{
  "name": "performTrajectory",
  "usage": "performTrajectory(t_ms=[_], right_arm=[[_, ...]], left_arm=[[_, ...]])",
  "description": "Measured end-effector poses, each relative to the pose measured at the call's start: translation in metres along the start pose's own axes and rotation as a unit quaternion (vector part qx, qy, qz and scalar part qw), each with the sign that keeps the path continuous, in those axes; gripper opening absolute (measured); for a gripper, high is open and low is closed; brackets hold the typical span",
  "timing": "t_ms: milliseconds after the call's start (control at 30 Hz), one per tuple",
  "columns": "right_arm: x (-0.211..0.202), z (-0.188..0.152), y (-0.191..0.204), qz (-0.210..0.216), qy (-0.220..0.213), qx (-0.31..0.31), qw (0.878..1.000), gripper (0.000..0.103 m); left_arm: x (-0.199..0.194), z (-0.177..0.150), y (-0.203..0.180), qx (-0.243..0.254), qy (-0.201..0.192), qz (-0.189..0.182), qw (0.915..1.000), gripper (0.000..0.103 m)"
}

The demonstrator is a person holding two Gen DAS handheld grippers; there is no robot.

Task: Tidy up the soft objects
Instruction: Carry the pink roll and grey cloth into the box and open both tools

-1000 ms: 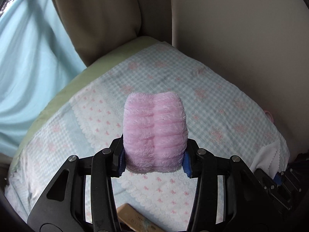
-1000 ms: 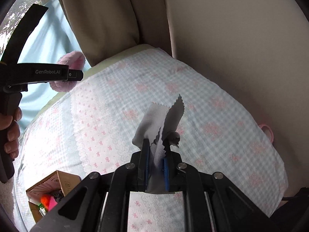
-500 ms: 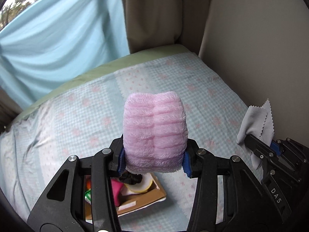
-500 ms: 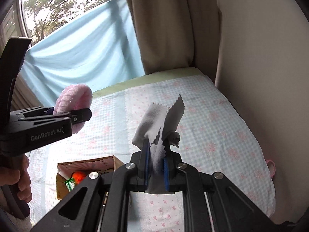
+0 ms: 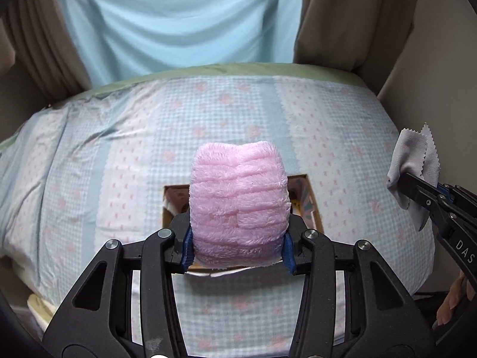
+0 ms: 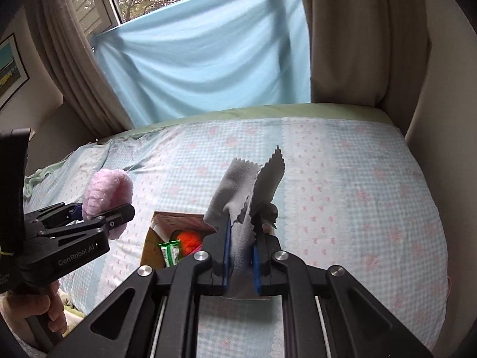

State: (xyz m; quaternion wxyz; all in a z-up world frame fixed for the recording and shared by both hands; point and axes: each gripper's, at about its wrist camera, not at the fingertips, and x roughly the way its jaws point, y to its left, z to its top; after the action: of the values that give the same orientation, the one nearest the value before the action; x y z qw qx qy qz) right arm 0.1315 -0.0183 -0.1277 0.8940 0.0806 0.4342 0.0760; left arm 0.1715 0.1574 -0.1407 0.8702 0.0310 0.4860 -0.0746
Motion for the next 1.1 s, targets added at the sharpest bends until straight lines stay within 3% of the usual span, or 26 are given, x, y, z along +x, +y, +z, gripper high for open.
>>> performTrajectory(t_ms=[233, 500, 800, 1100], right_arm=[[0.050, -0.016, 0.026, 0.023, 0.060, -0.027, 0.998, 0.011], [0.121, -0.028, 0.030, 0.022, 0.139, -0.027, 0.990, 0.011], [0.195, -0.032, 0.022, 0.034, 0.222, 0.008, 0.975, 0.011], [0.252, -0.026, 0.010, 0.051, 0.265, 0.043, 0.962, 0.011]], left_arm=[[0.026, -0.032, 0.052, -0.047, 0.036, 0.023, 0.9980, 0.041], [0.094, -0.042, 0.071, -0.055, 0.106, 0.019, 0.9927, 0.041], [0.170, -0.035, 0.066, -0.034, 0.179, 0.007, 0.9833, 0.041], [0.237, -0.033, 0.052, -0.013, 0.236, -0.010, 0.9717, 0.042]])
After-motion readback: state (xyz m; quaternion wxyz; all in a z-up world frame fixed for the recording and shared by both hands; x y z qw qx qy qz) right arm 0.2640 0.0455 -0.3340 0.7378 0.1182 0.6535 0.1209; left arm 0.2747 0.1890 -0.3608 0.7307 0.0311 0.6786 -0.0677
